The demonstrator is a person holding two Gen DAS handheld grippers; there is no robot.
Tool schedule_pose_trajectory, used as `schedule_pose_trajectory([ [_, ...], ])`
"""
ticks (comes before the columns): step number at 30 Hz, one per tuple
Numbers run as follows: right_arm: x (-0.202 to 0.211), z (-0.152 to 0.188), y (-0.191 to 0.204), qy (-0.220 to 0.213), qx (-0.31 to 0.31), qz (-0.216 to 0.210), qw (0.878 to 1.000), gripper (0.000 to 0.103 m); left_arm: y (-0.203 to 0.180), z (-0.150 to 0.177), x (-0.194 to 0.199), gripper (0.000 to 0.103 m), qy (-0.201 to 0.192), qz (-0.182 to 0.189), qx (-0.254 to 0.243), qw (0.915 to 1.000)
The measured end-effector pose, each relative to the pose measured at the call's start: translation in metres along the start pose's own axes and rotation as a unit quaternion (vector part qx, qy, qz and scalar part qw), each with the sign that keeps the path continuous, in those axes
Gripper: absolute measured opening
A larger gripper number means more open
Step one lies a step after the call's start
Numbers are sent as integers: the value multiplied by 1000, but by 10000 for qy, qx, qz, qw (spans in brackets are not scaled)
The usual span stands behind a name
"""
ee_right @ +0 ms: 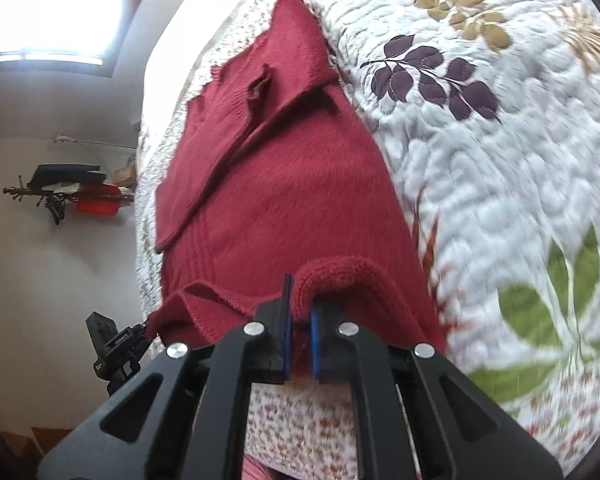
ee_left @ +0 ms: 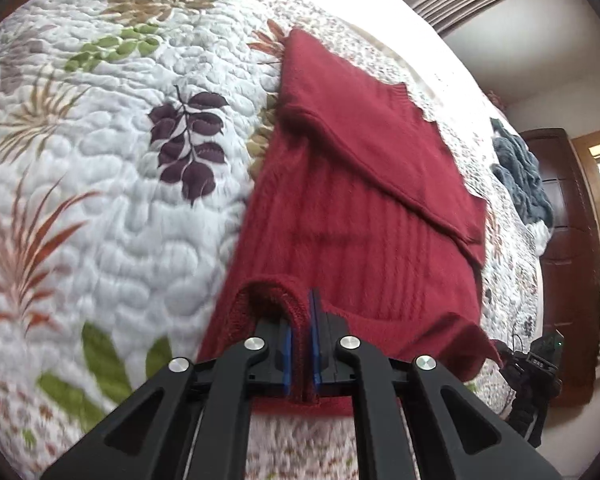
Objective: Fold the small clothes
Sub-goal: 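Lay the hem over the body and open both grippers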
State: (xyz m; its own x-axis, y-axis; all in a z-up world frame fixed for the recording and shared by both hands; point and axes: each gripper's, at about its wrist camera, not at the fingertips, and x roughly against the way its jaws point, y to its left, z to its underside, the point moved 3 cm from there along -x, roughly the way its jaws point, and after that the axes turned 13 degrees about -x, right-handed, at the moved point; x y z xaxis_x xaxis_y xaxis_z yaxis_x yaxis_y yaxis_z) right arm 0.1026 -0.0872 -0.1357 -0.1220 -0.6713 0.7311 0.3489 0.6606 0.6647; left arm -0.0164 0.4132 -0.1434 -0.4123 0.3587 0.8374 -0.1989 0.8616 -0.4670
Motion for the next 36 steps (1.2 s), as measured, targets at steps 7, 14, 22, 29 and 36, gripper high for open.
schedule_pose_trajectory([
  [7,-23,-27,-4,163,-148,192,9996,7,12,-15,-26,11,227,104,163,9996],
  [14,0,-23,-6,-138,103,478,9987,26,19,-8,-3,39,191,506,262,9982],
  [22,40,0,-7,-417,451,503,9968,29,18,-1,48,48,-238,-104,-344,9991],
  [29,39,13,6,-452,833,680,9932,33,-20,-17,14,50,76,-810,-1582,9841],
  [36,18,12,18,-391,1195,989,9871,35,-34,-35,-30,48,455,-1203,-2144,9682],
])
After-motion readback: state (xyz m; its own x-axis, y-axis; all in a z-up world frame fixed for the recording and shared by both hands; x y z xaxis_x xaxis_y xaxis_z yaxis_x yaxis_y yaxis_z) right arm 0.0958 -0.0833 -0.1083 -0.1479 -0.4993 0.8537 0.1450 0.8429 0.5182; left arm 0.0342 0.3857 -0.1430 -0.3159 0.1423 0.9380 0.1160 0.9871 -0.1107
